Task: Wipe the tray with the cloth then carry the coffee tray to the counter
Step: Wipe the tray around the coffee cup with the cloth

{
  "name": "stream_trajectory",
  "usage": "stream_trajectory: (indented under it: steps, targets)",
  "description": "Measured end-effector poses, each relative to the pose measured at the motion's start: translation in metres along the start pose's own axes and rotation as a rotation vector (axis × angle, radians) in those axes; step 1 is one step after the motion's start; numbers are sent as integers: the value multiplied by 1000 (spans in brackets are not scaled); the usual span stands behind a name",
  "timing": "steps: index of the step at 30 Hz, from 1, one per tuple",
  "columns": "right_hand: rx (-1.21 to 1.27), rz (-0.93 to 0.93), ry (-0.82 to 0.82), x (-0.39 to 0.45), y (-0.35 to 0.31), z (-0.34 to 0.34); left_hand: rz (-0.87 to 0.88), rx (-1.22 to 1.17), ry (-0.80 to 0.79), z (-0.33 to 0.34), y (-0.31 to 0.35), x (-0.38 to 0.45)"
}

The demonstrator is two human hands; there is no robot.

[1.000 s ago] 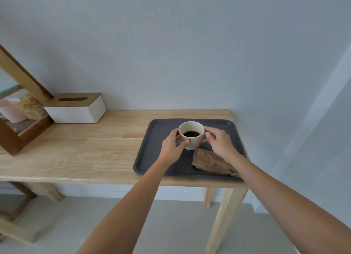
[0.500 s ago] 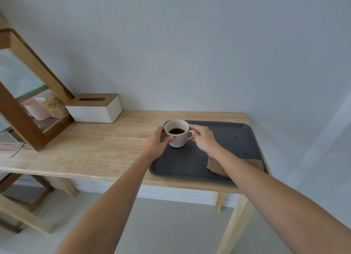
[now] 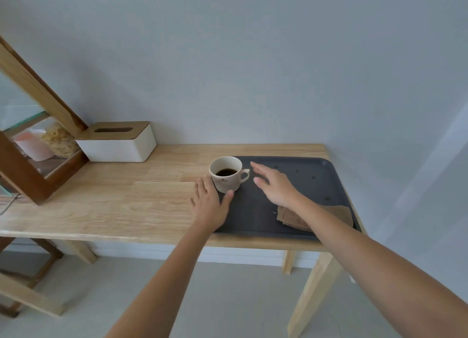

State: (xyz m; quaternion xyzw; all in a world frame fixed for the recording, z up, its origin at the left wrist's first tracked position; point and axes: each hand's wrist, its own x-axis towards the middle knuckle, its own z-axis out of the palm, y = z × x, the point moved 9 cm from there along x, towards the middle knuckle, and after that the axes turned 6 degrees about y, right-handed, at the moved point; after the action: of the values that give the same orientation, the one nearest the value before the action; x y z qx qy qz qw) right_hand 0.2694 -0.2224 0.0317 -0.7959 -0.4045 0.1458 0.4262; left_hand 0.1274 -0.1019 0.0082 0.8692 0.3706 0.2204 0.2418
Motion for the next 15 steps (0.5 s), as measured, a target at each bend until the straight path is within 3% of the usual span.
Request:
stream_trajectory:
  steps: [3,5,10,15]
  targets:
    - [-140,-35,41,-43,28,-39,-36,246,-137,25,9,-42]
    - [-263,-13,-15,-74,50,-55,-1,359,-154,33,14,-55]
    - [-627,-84,-188,-100,67,-40,32,480,-186,38,12,-53]
    - [-667,-123,-211,-77,60,-22,37,487,-209,42,10,-51]
